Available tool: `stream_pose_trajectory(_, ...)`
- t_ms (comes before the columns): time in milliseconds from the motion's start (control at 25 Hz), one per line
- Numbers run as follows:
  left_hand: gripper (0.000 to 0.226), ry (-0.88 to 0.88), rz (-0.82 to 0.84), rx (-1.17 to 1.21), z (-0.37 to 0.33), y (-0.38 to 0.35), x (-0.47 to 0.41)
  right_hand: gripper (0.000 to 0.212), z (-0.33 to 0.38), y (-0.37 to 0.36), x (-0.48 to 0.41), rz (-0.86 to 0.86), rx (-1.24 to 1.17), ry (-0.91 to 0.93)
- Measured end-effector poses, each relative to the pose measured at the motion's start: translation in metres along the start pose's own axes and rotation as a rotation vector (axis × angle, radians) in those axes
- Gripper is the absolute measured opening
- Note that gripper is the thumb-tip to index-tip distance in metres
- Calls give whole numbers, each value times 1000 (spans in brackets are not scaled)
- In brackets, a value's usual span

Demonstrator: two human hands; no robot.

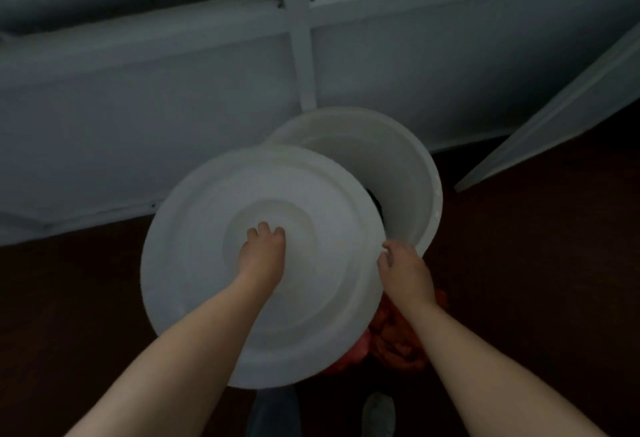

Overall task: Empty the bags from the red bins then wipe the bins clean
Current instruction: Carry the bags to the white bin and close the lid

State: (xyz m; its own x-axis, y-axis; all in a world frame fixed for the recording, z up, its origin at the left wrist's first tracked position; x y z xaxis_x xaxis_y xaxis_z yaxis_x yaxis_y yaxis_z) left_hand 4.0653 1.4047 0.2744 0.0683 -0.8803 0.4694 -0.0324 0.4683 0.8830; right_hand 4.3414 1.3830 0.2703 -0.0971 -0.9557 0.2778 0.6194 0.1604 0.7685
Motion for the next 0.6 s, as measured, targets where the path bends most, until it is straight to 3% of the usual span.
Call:
stream_pose_trajectory(280, 36, 249, -18, 112, 98, -53, 120, 34, 15, -36, 72, 173, 49, 44)
stream_pose_trajectory(600, 36, 363, 8, 214, 190, -176, 210, 22, -16, -124, 132, 254, 174, 2)
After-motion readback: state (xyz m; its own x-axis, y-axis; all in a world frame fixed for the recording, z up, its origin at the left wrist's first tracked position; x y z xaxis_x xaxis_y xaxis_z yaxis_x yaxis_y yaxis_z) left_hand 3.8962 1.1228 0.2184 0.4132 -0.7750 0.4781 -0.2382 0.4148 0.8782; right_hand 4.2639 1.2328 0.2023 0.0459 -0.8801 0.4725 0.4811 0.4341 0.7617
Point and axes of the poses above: each hand's wrist, its own x-axis away from the middle knuckle, its own y-axis out of the back of the hand, z = x × y, the point moved 7 cm from there along -x, towards the middle knuckle, and after that the axes turned 2 degrees about x, right-handed, at the moved point
